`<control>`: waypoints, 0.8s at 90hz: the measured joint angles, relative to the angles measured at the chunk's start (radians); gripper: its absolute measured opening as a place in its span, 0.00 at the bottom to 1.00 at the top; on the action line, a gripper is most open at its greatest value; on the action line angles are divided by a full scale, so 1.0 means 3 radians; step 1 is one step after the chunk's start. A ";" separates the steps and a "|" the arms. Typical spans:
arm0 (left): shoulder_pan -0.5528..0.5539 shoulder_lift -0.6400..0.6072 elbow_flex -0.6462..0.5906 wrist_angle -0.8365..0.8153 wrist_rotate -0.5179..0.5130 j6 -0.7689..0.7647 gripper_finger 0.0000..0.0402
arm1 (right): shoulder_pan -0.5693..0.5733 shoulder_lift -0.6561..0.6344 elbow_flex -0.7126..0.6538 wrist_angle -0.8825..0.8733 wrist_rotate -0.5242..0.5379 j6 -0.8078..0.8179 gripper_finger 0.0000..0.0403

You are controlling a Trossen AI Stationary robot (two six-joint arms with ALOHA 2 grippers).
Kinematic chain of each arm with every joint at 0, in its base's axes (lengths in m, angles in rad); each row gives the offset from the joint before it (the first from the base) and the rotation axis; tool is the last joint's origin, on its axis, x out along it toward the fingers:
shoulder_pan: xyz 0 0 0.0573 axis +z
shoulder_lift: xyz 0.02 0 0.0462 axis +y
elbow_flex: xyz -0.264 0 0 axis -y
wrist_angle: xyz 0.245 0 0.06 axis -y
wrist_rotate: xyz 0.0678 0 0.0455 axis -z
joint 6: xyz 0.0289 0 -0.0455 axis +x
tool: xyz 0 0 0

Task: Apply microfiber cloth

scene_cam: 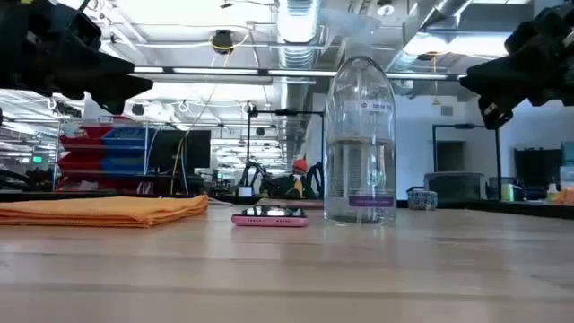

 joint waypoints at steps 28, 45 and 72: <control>-0.0001 0.0001 0.0000 0.0000 0.0000 0.0001 0.50 | 0.0033 0.0330 0.0060 0.1009 0.0119 0.0086 0.15; 0.0000 0.0001 0.0000 0.0000 0.0000 0.0001 0.50 | 0.0233 0.1039 0.0546 0.1047 0.0067 -0.0934 0.18; 0.0000 0.0001 0.0000 0.0017 0.0000 0.0001 0.50 | 0.0281 0.2295 0.1530 0.0154 0.0066 -0.1660 0.50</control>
